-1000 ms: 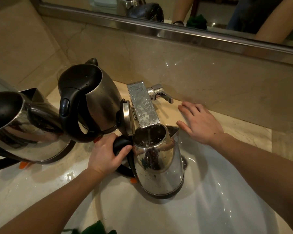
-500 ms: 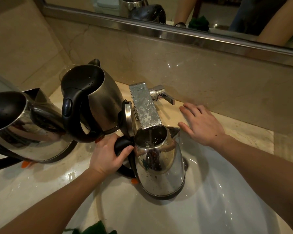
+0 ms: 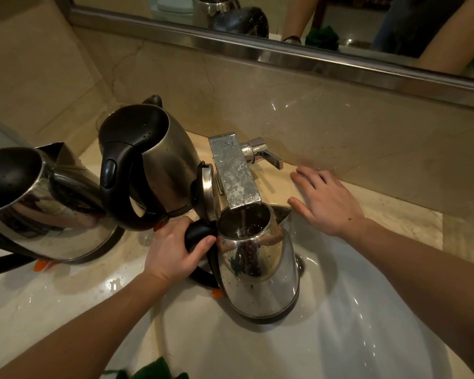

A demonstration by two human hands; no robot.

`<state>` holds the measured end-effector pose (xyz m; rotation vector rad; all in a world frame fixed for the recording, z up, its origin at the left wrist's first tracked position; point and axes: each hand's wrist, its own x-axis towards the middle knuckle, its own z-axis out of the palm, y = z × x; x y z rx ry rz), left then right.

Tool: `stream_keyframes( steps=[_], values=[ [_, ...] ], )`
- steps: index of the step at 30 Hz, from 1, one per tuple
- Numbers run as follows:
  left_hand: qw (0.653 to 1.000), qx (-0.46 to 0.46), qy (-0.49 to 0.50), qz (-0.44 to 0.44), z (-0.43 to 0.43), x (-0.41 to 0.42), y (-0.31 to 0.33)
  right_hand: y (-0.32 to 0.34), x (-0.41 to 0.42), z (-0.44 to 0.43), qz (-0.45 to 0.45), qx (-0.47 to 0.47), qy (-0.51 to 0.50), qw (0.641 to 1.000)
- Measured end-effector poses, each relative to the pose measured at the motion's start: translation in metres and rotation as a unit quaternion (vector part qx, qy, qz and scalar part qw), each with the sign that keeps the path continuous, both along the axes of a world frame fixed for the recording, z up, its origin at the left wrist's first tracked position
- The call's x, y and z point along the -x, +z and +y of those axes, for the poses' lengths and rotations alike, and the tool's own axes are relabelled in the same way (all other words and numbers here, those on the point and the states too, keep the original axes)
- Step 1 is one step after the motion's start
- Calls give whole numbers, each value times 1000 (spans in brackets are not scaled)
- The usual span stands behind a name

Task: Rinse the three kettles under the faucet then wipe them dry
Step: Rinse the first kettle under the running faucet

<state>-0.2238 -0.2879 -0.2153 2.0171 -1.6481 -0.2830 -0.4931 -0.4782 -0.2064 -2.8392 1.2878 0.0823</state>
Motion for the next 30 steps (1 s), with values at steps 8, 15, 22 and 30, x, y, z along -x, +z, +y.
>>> stream_keyframes(
  steps=[8, 15, 22, 30],
  values=[
    [1000, 1, -4, -2, 0, 0, 1, 0, 0, 0, 4, -1, 0, 1000],
    [1000, -2, 0, -4, 0, 0, 0, -1, 0, 0, 0, 1, 0, 1000],
    [1000, -5, -3, 5, 0, 1, 2, -2, 0, 0, 0, 3, -2, 1000],
    [1000, 1, -4, 6, -1, 1, 2, 0, 0, 1, -2, 9, 0, 1000]
  ],
)
